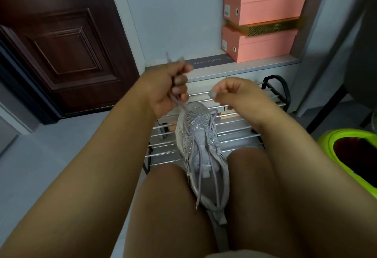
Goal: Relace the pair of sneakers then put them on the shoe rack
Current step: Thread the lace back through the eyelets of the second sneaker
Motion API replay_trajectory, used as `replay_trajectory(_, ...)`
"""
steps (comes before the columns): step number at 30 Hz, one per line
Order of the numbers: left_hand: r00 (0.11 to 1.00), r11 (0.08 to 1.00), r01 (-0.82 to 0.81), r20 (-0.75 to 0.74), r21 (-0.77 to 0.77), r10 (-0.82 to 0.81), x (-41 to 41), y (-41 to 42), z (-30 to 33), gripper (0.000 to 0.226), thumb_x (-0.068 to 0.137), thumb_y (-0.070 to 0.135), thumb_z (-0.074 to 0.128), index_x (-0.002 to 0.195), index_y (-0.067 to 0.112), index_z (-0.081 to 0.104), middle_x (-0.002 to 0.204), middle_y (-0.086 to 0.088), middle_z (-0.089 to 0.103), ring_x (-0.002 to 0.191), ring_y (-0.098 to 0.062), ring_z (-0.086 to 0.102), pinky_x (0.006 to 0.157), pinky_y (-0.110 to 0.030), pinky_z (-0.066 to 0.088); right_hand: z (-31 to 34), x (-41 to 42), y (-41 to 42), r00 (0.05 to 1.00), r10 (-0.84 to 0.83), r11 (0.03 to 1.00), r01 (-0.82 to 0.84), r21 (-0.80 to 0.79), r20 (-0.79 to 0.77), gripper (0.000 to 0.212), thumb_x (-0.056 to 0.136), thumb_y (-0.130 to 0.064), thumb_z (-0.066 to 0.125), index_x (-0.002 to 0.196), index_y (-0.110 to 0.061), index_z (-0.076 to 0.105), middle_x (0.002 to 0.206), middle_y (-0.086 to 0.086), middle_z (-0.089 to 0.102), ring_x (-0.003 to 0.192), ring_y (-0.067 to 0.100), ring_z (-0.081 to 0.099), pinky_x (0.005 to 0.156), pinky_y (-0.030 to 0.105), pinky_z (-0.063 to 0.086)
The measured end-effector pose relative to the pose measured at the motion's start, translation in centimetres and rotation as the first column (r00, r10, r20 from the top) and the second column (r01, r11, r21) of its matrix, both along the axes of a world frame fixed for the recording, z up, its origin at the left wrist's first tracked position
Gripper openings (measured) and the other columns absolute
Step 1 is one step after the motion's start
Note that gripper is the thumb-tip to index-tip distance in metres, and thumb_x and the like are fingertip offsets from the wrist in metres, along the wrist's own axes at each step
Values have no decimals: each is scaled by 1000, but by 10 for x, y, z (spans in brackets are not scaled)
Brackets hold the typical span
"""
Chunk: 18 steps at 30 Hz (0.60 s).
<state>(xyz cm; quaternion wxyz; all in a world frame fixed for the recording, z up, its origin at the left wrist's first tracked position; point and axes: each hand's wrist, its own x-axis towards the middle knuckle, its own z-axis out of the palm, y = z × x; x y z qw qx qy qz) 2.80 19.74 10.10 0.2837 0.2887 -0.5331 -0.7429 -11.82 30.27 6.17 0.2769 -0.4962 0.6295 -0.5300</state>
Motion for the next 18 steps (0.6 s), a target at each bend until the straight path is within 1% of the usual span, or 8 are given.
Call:
replay_trajectory(4,963,982,38,268,-184,13,16,18,-32,28,98,30,48,85,9,60,49,4,34,37,-7,28,45,-22,30,-6,10,22,964,102,980,-55,193,-247,19,80,-22,71,69,-10,62,60,-1,53,52,6,44,54,21,38)
replay_trajectory(7,924,968,12,374,-250,84,25,27,-52,26,97,26,50,89,4,60,53,1,37,37,-8,31,43,-22,35,-18,26,26,834,268,924,-80,374,-483,25,70,-33,77,69,-16,59,66,-3,58,58,8,50,56,26,38)
replay_trajectory(9,888,957,-74,418,-282,192,32,24,-61,23,96,23,52,91,2,60,55,-2,41,36,-9,35,44,-24,40,-28,32,26,771,311,905,-61,422,-556,25,67,-29,76,72,-21,53,72,-6,57,65,8,51,55,26,38)
replay_trajectory(11,799,940,-157,521,-303,301,42,18,-70,22,93,23,56,85,3,60,57,-6,46,38,-12,40,48,-28,49,-33,31,28,779,284,910,-35,413,-559,24,67,-21,72,71,-24,49,73,-9,55,69,10,52,55,25,39)
replay_trajectory(13,657,935,-132,677,-329,332,52,12,-78,30,91,28,60,76,3,59,57,-9,53,38,-16,47,52,-29,52,-32,24,31,808,243,921,-19,388,-536,21,69,-12,66,73,-25,49,73,-10,54,70,9,51,56,22,37)
replay_trajectory(15,524,940,-24,797,-340,301,59,10,-83,42,90,38,59,71,1,59,57,-11,59,42,-18,55,50,-24,50,-29,18,33,833,226,926,-22,377,-505,22,72,-8,66,79,-24,52,74,-11,53,67,5,48,55,18,34)
replay_trajectory(16,456,928,49,835,-369,308,60,9,-86,46,90,43,57,74,0,60,60,-11,61,48,-19,58,56,-27,51,-28,16,34,845,223,927,-29,374,-486,22,72,-8,67,81,-23,52,74,-11,53,66,4,48,55,18,35)
replay_trajectory(18,322,830,215,840,-515,438,60,9,-90,52,90,50,52,89,-1,63,72,-11,61,68,-23,59,68,-31,48,-28,14,34,866,216,926,-35,376,-451,23,73,-7,68,83,-21,53,75,-10,54,65,5,48,57,19,39)
